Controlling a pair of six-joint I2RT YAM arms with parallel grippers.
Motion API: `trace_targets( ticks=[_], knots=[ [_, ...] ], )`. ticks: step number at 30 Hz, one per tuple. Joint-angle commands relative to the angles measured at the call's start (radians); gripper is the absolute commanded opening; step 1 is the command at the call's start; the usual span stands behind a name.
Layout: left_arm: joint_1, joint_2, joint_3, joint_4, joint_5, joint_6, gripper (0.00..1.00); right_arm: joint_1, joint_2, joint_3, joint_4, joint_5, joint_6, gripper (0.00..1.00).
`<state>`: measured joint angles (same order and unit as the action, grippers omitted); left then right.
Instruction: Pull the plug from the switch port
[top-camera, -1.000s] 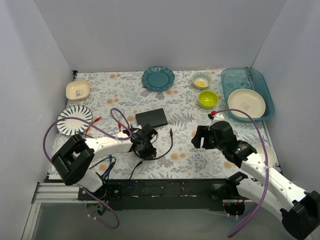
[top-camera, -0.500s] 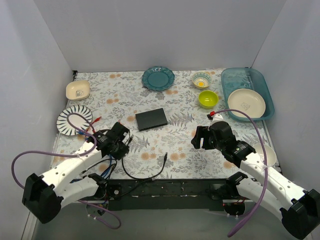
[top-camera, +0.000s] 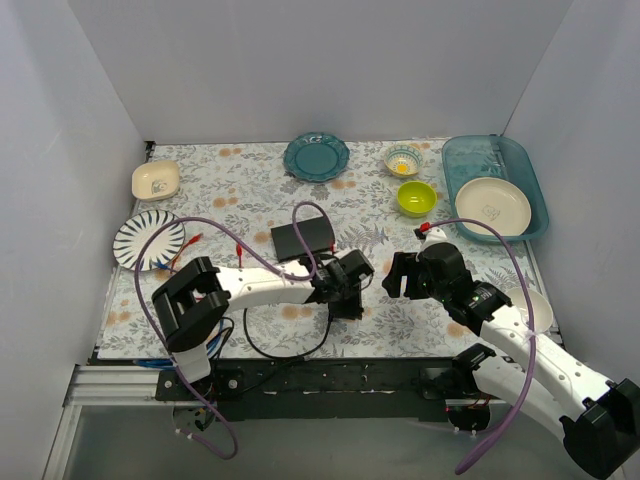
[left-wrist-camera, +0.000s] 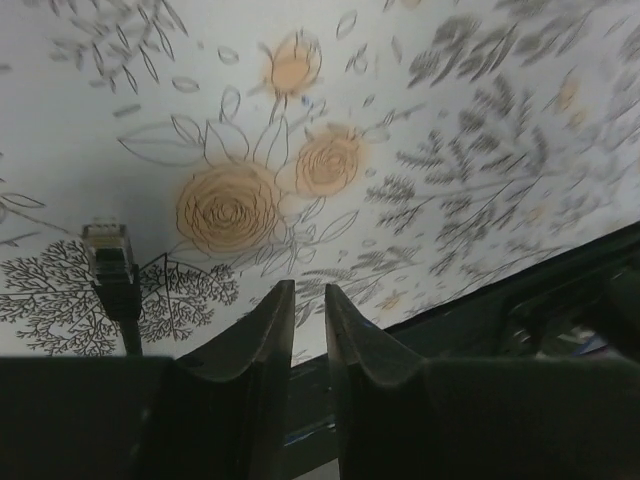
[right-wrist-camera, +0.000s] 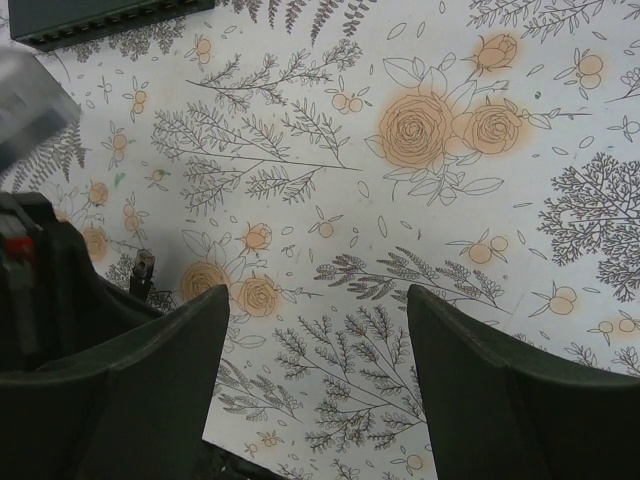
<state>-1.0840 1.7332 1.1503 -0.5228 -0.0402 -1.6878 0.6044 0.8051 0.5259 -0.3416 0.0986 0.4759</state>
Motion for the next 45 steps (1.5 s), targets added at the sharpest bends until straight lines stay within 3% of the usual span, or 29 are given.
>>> trace_targets(
  ticks=[1, 6, 10, 14, 18, 22, 24, 30, 35, 40, 45],
  knots=[
    [-0.017, 0.000, -0.053, 0.027, 0.114, 0.126, 0.18, 0.001, -0.015, 0.022, 0.007, 0.010, 0.009, 0.79],
    [-0.004, 0.065, -0.126, -0.083, 0.019, -0.011, 0.17, 0.001, -0.006, 0.029, 0.004, 0.021, 0.003, 0.79],
    [0.114, 0.085, -0.263, -0.201, 0.039, -0.190, 0.15, 0.000, 0.006, 0.033, 0.009, 0.023, 0.000, 0.80],
    [0.266, -0.042, -0.458, -0.232, 0.066, -0.297, 0.12, -0.002, 0.028, 0.049, 0.003, 0.027, -0.014, 0.80],
    [0.480, -0.345, -0.569, -0.279, 0.004, -0.349, 0.09, -0.005, 0.043, 0.051, 0.000, 0.033, -0.022, 0.80],
    [0.666, -0.524, -0.574, -0.341, -0.058, -0.343, 0.12, -0.008, 0.055, 0.048, 0.009, 0.020, -0.022, 0.80],
    [0.776, -0.543, -0.557, -0.374, -0.099, -0.314, 0.13, -0.009, 0.065, 0.054, 0.009, 0.016, -0.025, 0.80],
    [0.930, -0.549, -0.376, -0.431, -0.239, -0.240, 0.16, -0.009, 0.088, 0.074, 0.022, 0.012, -0.037, 0.80],
    [0.958, -0.440, -0.122, -0.389, -0.257, -0.196, 0.20, -0.009, 0.147, 0.112, 0.053, 0.007, -0.042, 0.81],
    [0.943, -0.370, -0.138, -0.111, -0.029, -0.148, 0.22, -0.017, 0.308, 0.225, 0.154, -0.006, -0.037, 0.81],
    [0.823, -0.201, -0.135, -0.045, -0.019, -0.138, 0.17, -0.055, 0.619, 0.399, 0.191, -0.091, -0.017, 0.70]
  ],
)
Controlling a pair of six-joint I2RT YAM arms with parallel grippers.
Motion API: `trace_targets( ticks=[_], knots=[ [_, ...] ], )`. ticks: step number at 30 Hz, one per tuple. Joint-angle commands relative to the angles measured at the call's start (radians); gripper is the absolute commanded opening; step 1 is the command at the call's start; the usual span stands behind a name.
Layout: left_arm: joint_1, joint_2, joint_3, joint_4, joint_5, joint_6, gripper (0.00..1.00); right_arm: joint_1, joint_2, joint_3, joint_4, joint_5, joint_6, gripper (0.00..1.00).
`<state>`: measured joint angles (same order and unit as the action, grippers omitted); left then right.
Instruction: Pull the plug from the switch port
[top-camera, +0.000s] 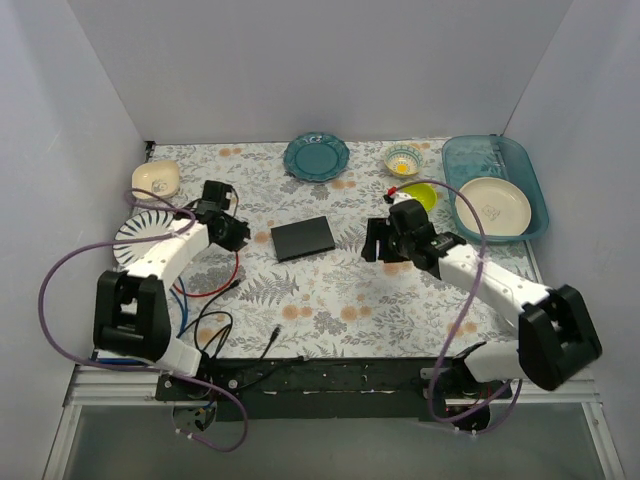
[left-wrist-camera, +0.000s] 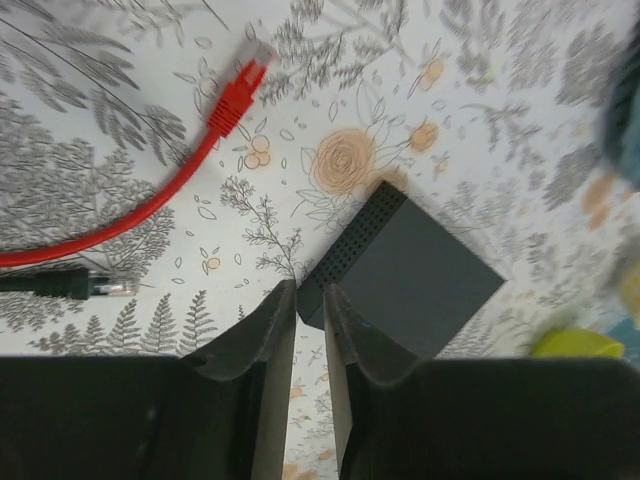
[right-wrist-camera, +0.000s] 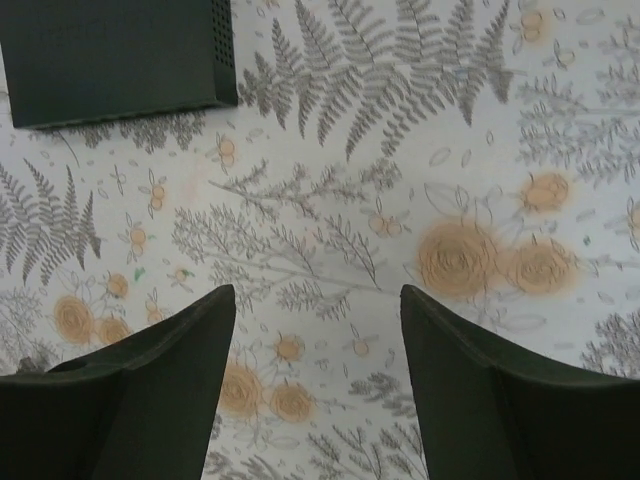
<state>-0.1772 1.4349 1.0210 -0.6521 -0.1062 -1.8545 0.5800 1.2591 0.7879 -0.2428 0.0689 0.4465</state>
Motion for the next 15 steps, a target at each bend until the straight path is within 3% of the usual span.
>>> trace_targets(
  ticks=[1, 3, 4, 7, 12, 15],
  knots=[
    [-0.096, 0.134, -0.004, 0.091, 0.039, 0.025, 0.16, -0.041, 0.210, 0.164, 0.092, -0.063, 0.020, 0.60],
    [-0.110, 0.150, -0.013, 0.120, 0.011, 0.003, 0.15, -0.077, 0.330, 0.240, 0.091, -0.135, 0.052, 0.47],
    [-0.110, 0.162, -0.015, 0.129, 0.004, -0.005, 0.15, -0.091, 0.362, 0.257, 0.097, -0.155, 0.067, 0.31],
    [-0.108, 0.220, 0.033, 0.129, -0.026, -0.005, 0.15, -0.127, 0.457, 0.298, 0.140, -0.187, 0.121, 0.16],
    [-0.108, 0.352, 0.116, 0.069, 0.003, 0.009, 0.16, -0.135, 0.649, 0.446, 0.114, -0.260, 0.136, 0.04],
    [-0.108, 0.393, 0.090, 0.116, 0.066, 0.003, 0.16, -0.135, 0.741, 0.522, 0.106, -0.329, 0.139, 0.04]
  ],
)
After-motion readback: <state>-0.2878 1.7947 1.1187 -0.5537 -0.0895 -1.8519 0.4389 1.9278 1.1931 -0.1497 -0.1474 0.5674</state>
